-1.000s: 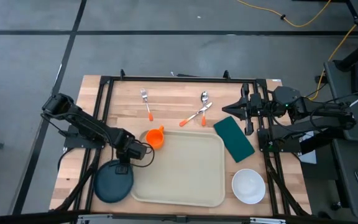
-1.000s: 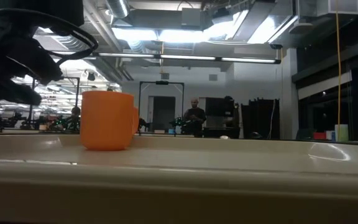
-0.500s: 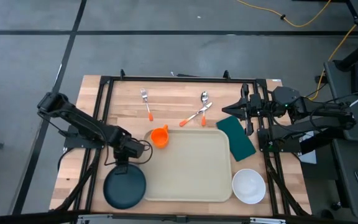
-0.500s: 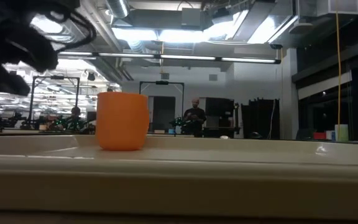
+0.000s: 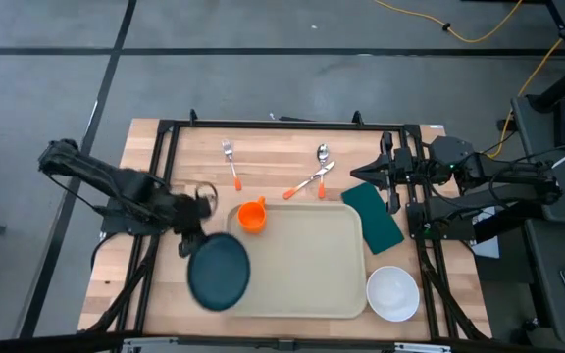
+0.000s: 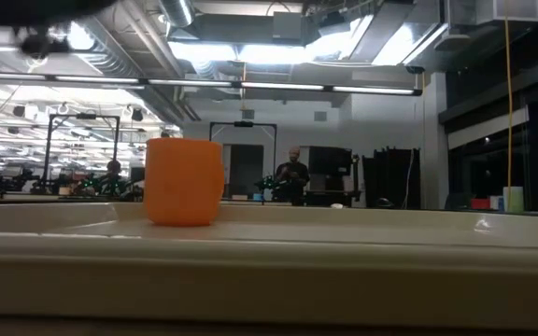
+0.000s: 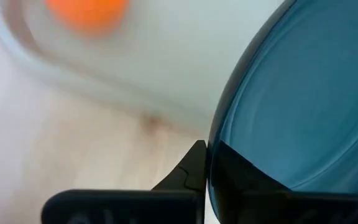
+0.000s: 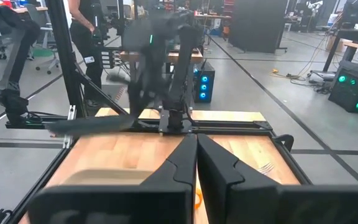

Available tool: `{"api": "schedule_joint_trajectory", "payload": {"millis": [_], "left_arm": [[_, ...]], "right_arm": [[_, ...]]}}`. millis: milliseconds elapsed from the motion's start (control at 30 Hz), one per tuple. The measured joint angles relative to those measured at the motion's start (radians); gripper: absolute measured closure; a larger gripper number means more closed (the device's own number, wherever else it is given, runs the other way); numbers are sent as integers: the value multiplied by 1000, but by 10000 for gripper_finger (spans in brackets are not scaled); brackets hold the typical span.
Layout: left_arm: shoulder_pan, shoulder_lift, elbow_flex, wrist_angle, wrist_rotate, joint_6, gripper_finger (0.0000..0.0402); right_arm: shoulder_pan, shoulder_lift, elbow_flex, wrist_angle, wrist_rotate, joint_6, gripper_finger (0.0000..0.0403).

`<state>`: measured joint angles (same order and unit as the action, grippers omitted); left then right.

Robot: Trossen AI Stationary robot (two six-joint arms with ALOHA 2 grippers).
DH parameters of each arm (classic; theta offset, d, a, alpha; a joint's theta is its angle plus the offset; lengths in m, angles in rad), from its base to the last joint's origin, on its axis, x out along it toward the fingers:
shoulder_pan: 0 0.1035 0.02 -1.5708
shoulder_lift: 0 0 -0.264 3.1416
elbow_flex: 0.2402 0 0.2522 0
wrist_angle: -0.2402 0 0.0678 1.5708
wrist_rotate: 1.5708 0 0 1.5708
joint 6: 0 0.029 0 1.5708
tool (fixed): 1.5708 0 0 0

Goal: Set up tray
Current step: Put the blue plate on the light brown serving tray to the bottom of the orange mug

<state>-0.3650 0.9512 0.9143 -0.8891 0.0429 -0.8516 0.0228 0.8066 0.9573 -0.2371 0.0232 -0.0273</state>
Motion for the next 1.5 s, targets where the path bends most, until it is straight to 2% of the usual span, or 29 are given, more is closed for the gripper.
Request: {"api": "schedule_joint_trajectory", "payload": {"millis": [233, 300, 333, 433, 667, 833, 1133, 1500], "left_arm": [[-2, -51, 260, 3, -450, 87, 399], [-6, -35, 324, 7, -532, 117, 399], [-6, -21, 350, 6, -541, 128, 399], [-3, 38, 424, 4, -503, 128, 399], [42, 234, 629, -1, -263, 115, 399], [78, 348, 728, -53, -105, 78, 399], [87, 515, 744, -371, -9, 9, 399], [88, 727, 745, -413, 36, 155, 399]], "right_arm": [[0, 0, 0, 0, 0, 0, 384], [0, 0, 0, 0, 0, 6, 384], [0, 0, 0, 0, 0, 17, 384], [0, 0, 0, 0, 0, 26, 384], [0, 0, 0, 0, 0, 27, 384], [0, 0, 0, 0, 0, 25, 384], [0, 0, 0, -24, -2, 26, 384], [0, 0, 0, -25, -37, 27, 384]]}}
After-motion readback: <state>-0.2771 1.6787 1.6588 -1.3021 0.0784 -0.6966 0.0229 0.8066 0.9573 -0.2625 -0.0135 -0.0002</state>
